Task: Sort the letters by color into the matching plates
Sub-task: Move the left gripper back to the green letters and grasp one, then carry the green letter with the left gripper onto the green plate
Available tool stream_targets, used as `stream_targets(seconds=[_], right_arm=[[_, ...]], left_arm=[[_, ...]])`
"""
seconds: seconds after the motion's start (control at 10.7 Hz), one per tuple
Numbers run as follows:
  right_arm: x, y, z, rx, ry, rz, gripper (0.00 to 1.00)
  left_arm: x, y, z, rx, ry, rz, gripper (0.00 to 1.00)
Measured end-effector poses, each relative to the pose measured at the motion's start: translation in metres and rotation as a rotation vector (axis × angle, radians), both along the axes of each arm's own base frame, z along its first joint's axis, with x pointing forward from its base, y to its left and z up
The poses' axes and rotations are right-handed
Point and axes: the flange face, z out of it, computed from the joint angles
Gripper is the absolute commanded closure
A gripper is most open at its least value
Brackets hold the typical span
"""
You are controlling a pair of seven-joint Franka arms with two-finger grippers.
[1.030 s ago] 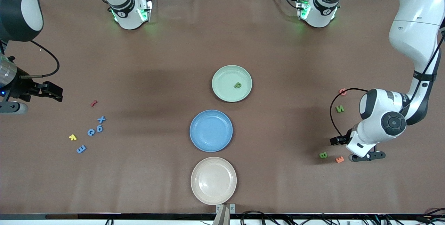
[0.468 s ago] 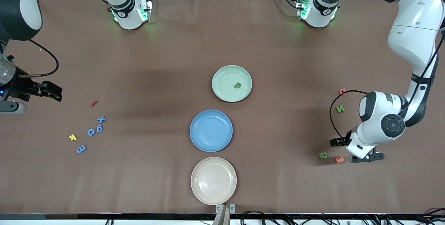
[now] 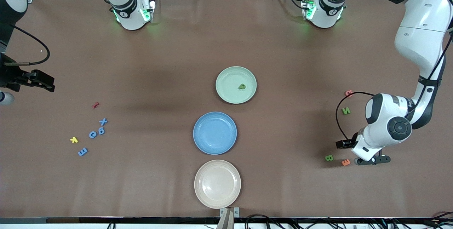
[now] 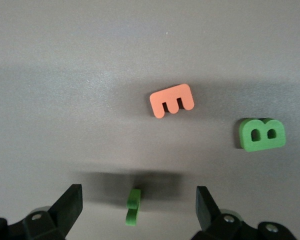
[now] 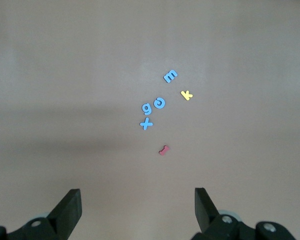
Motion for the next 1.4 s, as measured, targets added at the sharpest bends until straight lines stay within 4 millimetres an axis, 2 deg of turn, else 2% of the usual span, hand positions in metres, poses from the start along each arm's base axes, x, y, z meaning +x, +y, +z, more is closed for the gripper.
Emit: stream_targets(seconds=[0.09, 0.47, 1.03, 1.22, 1.4], right_arm=[[-0.001, 0.002, 0.0, -0.001, 0.005, 0.002, 0.0], [0.0, 0.004, 0.003, -0.004, -0.001, 0.005, 0.0], [0.004, 0.003, 0.006, -0.004, -0.038, 0.006, 0.0], [0.004, 0.002, 0.007, -0.004, -0.041, 0.004, 0.0], [-0.002, -0.005, 0.012, 0.013, -0.032, -0.011, 0.0]], left_arm=[[0.0, 0.003, -0.001, 0.003, 0.002, -0.006, 1.0], [-0.007, 0.018, -0.013, 0.006, 0.029, 0.009, 1.0], [-0.008, 0.017, -0.009, 0.01, 0.039, 0.033, 1.0], [-0.008, 0.004, -0.003, -0.002, 0.052, 0.049, 1.0], [-0.009, -0.023, 0.021, -0.02, 0.068, 0.08, 1.0]])
